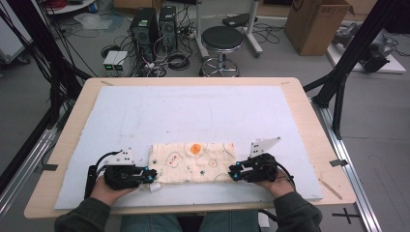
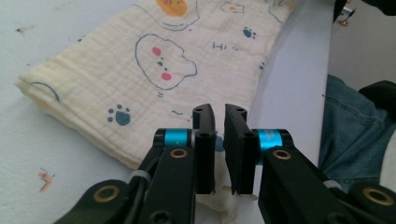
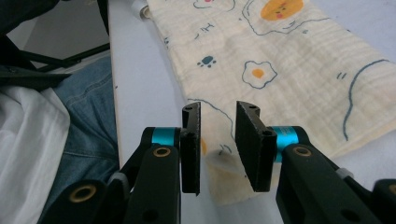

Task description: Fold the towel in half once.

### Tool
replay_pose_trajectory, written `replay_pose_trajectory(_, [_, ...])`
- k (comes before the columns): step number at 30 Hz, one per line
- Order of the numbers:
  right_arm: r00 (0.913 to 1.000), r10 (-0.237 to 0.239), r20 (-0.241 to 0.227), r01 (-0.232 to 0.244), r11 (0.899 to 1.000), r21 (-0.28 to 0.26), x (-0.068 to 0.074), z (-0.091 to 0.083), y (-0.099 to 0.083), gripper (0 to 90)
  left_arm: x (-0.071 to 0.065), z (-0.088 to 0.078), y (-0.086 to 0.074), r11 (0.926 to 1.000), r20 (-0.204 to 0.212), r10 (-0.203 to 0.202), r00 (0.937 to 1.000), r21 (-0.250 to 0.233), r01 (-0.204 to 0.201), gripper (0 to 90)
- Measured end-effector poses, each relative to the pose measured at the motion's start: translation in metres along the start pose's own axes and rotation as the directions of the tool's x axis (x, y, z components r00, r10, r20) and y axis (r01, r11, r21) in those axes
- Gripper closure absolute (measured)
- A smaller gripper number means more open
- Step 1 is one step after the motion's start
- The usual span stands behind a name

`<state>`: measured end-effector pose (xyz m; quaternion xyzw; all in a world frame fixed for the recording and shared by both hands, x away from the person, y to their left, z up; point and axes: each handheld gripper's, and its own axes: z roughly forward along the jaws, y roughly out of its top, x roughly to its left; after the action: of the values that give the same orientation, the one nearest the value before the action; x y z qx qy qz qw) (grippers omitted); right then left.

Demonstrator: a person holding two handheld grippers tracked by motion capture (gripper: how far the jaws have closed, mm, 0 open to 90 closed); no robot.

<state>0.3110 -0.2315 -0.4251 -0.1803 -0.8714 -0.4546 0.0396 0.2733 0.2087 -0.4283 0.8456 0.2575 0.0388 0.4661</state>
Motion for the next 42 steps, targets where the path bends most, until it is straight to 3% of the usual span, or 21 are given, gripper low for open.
replay_pose_trajectory(3, [0.9999, 0.005, -0.01, -0.005, 1.0, -0.023, -0.001, -0.002, 0.001, 72.1, 0.0, 0.004, 0.0, 0.9997, -0.009, 0.001, 1.0, 0.025, -0.001, 84.0])
replay_pose_trajectory(6, [1.0, 0.005, -0.001, -0.005, 1.0, -0.009, -0.003, -0.001, 0.0, 73.4, -0.001, 0.006, -0.001, 0.999, -0.01, 0.006, 0.9999, 0.044, -0.006, 84.2])
replay_pose_trajectory(10, [0.9997, 0.004, -0.026, -0.004, 1.0, -0.002, -0.001, -0.004, -0.003, 72.5, -0.001, 0.007, -0.002, 0.9974, -0.013, 0.017, 0.9998, 0.071, -0.016, 84.4])
replay_pose_trajectory(17, [0.9995, 0.007, -0.03, -0.009, 0.998, -0.055, -0.002, -0.011, -0.001, 73.8, 0.002, -0.003, 0.0, 0.9996, -0.008, -0.004, 1.0, -0.027, 0.004, 83.3])
replay_pose_trajectory(25, [0.9994, 0.001, -0.035, -0.004, 0.995, -0.101, -0.002, -0.02, 0.0, 73.8, 0.002, -0.002, 0.0, 0.9996, -0.015, -0.002, 0.9999, -0.028, 0.002, 83.4])
replay_pose_trajectory(27, [0.9999, 0.006, -0.011, -0.007, 0.996, -0.086, -0.003, -0.018, 0.0, 75.2, 0.002, -0.001, 0.0, 0.9998, -0.019, 0.002, 0.9998, -0.018, -0.003, 83.8])
replay_pose_trajectory(30, [0.9994, 0.014, 0.03, -0.014, 1.0, -0.02, -0.005, -0.008, -0.003, 78.4, 0.002, 0.002, -0.001, 1.0, -0.025, 0.004, 0.9997, 0.006, -0.004, 84.2])
replay_pose_trajectory(37, [0.9989, 0.015, 0.044, -0.02, 0.995, 0.101, -0.008, 0.009, -0.011, 80.3, 0.002, 0.009, -0.004, 0.997, -0.026, 0.019, 0.9995, 0.075, -0.017, 84.2])
replay_pose_trajectory(42, [0.999, 0.014, 0.043, -0.019, 0.994, 0.104, -0.005, 0.008, -0.014, 80.1, 0.004, 0.01, -0.009, 0.9956, -0.021, 0.002, 0.9998, 0.094, 0.0, 83.9])
